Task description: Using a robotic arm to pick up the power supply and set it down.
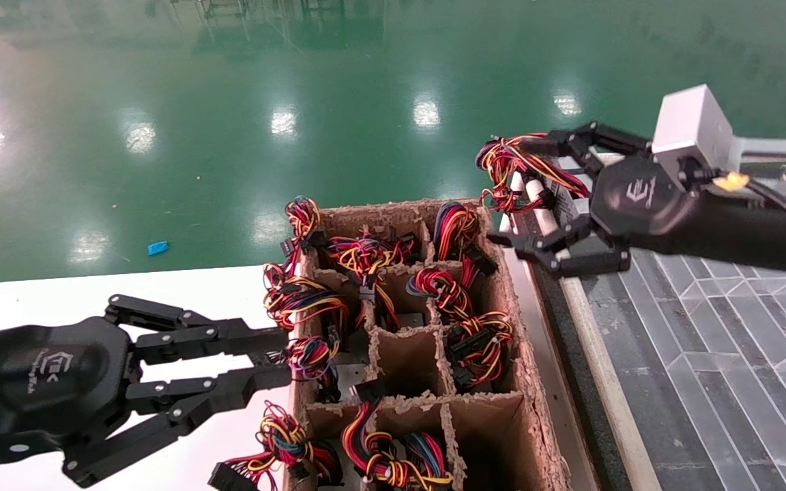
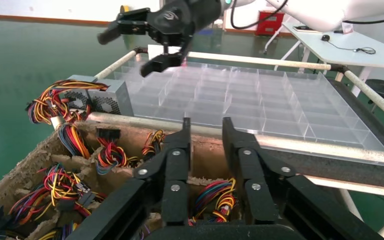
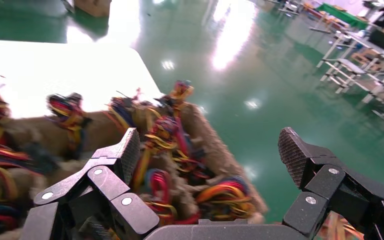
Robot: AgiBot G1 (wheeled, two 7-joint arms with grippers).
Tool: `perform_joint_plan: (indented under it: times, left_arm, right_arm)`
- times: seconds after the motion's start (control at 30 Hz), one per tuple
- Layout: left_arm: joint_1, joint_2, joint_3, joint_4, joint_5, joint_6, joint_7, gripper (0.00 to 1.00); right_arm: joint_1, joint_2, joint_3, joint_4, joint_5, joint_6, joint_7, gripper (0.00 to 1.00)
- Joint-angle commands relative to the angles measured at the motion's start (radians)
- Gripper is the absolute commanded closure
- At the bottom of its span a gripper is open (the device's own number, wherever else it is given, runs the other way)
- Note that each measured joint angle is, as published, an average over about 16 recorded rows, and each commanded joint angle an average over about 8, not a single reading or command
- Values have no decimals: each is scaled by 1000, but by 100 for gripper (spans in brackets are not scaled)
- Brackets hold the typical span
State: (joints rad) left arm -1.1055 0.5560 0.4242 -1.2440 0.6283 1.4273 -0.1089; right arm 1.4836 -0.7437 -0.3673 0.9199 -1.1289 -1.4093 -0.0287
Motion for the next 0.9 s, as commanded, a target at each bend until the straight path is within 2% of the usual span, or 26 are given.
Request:
perform_joint_plan:
  times: [0.03, 0.9]
  left_arm:
    - [0, 0, 0, 0, 0, 0, 0, 0]
    - [0, 0, 0, 0, 0, 0, 0, 0]
  right_arm:
    - [-28, 9, 6, 25, 27, -6, 15, 0]
    - [-380, 123, 81, 338, 369, -80, 201, 0]
